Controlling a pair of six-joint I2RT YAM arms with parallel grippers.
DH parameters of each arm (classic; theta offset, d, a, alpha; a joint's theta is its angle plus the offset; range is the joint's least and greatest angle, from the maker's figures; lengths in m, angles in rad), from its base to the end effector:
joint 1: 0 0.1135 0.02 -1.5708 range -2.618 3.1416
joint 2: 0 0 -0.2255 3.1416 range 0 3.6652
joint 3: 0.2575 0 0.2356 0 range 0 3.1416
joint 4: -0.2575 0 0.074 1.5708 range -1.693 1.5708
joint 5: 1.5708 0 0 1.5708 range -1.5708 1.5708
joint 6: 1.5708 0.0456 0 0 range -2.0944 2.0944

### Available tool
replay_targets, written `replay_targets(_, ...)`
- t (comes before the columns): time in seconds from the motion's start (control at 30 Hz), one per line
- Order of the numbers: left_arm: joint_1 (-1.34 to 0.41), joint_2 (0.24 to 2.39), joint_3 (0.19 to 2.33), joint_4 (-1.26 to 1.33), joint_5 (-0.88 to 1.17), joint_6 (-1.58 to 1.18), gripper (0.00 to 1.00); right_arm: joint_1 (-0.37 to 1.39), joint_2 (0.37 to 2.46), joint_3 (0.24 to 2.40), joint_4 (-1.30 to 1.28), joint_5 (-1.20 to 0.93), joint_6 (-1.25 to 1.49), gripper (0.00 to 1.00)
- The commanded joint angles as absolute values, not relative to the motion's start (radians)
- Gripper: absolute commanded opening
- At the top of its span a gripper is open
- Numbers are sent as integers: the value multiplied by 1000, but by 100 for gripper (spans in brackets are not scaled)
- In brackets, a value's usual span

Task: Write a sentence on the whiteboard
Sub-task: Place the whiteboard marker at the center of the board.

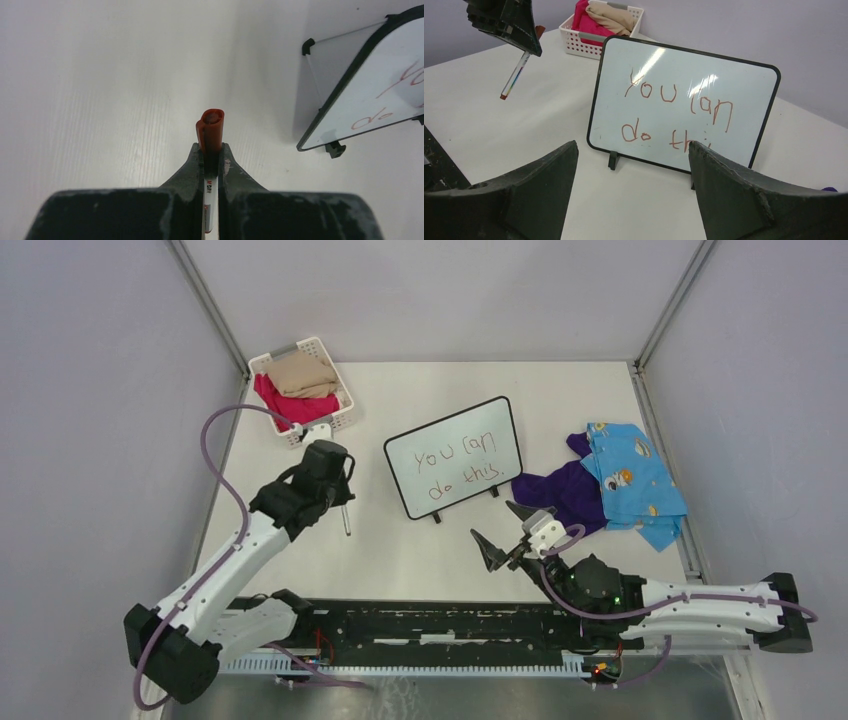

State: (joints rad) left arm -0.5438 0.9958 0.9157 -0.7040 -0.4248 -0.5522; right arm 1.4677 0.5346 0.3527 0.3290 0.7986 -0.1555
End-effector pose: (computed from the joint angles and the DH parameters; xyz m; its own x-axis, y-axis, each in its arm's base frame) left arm 0.1904 -0.0931 0.2627 -0.6308 -0.1771 -0.7555 -0.1282 0.9840 -0.1236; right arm 0.0495 0.1613 0.2617 0.1111 0.0237 -0.9935 -0.6112 0.7899 -0.0495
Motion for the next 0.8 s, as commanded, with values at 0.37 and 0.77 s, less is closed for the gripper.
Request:
replay_targets(0.37,-302,1212,818,-449,-55,-562,2,1467,473,336,248,839,-82,86)
replay_targets(0.77,-293,786,882,-441,114,-598,2,1466,584,387,426,686,-101,83)
